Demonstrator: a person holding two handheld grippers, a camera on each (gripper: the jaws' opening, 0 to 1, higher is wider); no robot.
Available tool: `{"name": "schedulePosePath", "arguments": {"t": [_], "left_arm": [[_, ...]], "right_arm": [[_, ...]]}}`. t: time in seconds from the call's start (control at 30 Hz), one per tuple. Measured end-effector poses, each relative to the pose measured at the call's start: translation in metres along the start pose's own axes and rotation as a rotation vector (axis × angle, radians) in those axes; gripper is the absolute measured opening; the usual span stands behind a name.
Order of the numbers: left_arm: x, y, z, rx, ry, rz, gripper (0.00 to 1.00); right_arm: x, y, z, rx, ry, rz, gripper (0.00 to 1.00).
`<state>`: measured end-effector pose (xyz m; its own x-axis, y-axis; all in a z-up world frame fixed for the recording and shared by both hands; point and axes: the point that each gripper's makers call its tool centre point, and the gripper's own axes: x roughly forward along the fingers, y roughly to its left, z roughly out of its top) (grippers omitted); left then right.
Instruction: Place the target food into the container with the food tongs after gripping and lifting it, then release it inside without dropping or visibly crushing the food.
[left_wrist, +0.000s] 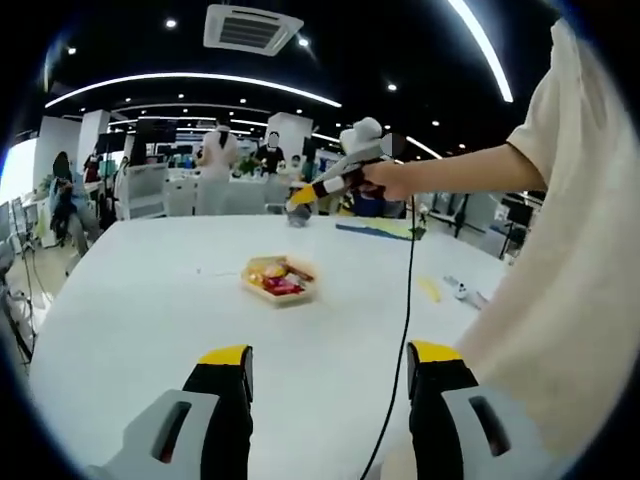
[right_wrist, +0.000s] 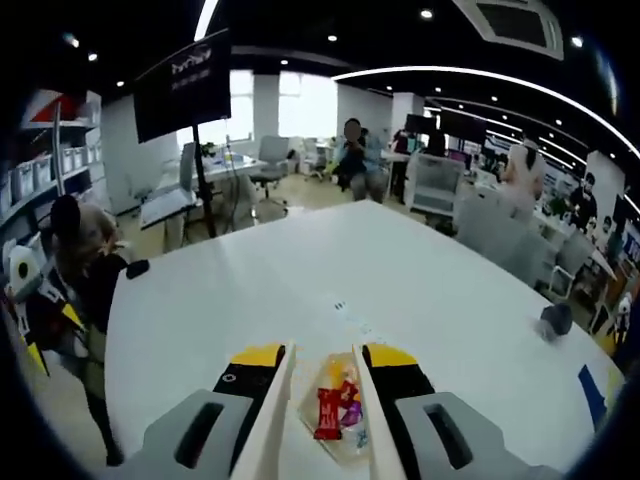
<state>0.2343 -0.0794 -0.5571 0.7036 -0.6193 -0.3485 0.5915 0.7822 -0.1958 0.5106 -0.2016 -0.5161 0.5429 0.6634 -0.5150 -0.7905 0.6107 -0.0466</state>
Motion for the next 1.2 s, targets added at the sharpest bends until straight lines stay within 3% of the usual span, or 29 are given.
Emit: {"name": "schedulePosePath", "arguments": {"t": [0.2,0.43,0.77,1.2], "left_arm": [[0.005,-0.004,0.0,0.022,0.011,-0.025,0.59],[0.005,0.007,0.007,0.023,-0.034,0.033,0.61],[0.009,0.0,0.006,0.024,-0.033,0.012,0.6],[0.011,-0.006,0.006,0.041,-0.035,0.002,0.59]], "right_arm": [[-0.006,0.005,-0.002,0.002,-0.01,0.011,0.3],[-0.014,0.011,-0.011,0.028,-0.021,0.02,0.3],[-0.024,0.023,-0.014,0.048,-0.048,0.038,0.31],[-0.036,0.055,-0.021,0.074,-0.075,0.105,0.31]]}}
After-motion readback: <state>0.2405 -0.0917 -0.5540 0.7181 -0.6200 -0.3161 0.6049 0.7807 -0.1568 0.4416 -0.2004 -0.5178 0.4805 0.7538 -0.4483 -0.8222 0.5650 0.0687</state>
